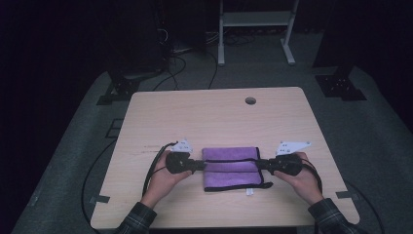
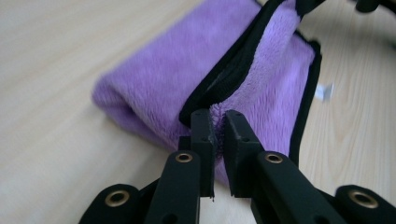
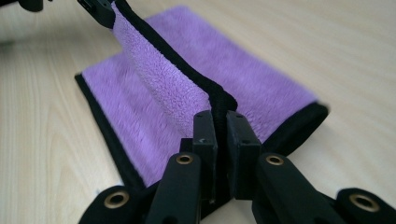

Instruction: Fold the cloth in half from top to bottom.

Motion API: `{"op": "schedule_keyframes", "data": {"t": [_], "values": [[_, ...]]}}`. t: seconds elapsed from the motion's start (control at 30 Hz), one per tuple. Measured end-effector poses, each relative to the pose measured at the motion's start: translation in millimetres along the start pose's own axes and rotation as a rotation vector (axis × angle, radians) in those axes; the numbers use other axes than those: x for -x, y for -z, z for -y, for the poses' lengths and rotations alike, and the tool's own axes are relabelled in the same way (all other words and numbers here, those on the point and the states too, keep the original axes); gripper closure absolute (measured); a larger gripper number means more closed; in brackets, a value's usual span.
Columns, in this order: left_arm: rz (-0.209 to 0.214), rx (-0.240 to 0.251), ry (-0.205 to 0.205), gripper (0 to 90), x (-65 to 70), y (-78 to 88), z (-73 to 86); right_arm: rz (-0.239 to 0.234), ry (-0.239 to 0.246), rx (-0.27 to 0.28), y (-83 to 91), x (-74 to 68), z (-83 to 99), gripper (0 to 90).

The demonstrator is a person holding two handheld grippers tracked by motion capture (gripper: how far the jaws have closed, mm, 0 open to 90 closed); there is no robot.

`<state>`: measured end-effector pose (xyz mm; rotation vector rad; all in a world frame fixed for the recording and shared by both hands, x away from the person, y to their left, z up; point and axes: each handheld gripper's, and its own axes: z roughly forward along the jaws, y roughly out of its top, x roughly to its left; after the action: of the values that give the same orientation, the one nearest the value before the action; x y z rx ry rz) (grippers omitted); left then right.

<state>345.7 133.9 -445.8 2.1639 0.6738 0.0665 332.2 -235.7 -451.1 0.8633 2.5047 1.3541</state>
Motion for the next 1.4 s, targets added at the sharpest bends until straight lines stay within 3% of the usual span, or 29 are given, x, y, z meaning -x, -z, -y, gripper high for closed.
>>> {"op": "schedule_keyframes", "data": {"t": [0.1, 0.2, 0.33, 0.5, 0.67, 0.93, 1.13, 1.27, 1.4], "values": [[0.004, -0.024, 0.006, 78.7, 4.0, -2.6, 8.6, 0.000, 0.003, -0.026, -0.7, -5.7, 7.3, 80.7], [0.015, -0.010, 0.012, 71.0, 6.8, 3.1, 10.0, -0.007, 0.007, -0.035, 1.7, -9.5, 10.7, 73.3], [0.015, 0.035, 0.001, 64.7, 10.4, 16.9, 3.6, -0.028, 0.006, 0.023, 12.8, -12.6, 8.5, 66.9], [0.008, 0.086, 0.004, 67.3, 4.9, 22.9, -5.1, -0.004, 0.012, 0.089, 22.1, -9.9, -0.4, 69.5], [0.001, 0.075, 0.023, 72.9, -1.6, 6.9, -6.2, -0.006, 0.020, 0.044, 7.5, -5.4, -1.8, 74.2], [0.044, -0.034, 0.009, 73.8, 15.4, -12.6, 14.2, -0.046, 0.071, -0.112, -13.7, -16.0, 13.8, 77.5], [0.026, -0.051, -0.006, 72.7, 26.1, -13.8, 18.9, -0.031, 0.095, -0.128, -11.9, -23.1, 17.3, 77.7], [0.029, -0.032, -0.001, 60.8, 27.7, -7.7, 17.4, -0.020, 0.090, -0.098, -8.0, -24.2, 16.4, 64.1], [-0.005, -0.012, 0.001, 42.8, 24.6, -1.2, 14.0, 0.034, 0.073, -0.037, -2.4, -16.9, 18.0, 48.0]]}}
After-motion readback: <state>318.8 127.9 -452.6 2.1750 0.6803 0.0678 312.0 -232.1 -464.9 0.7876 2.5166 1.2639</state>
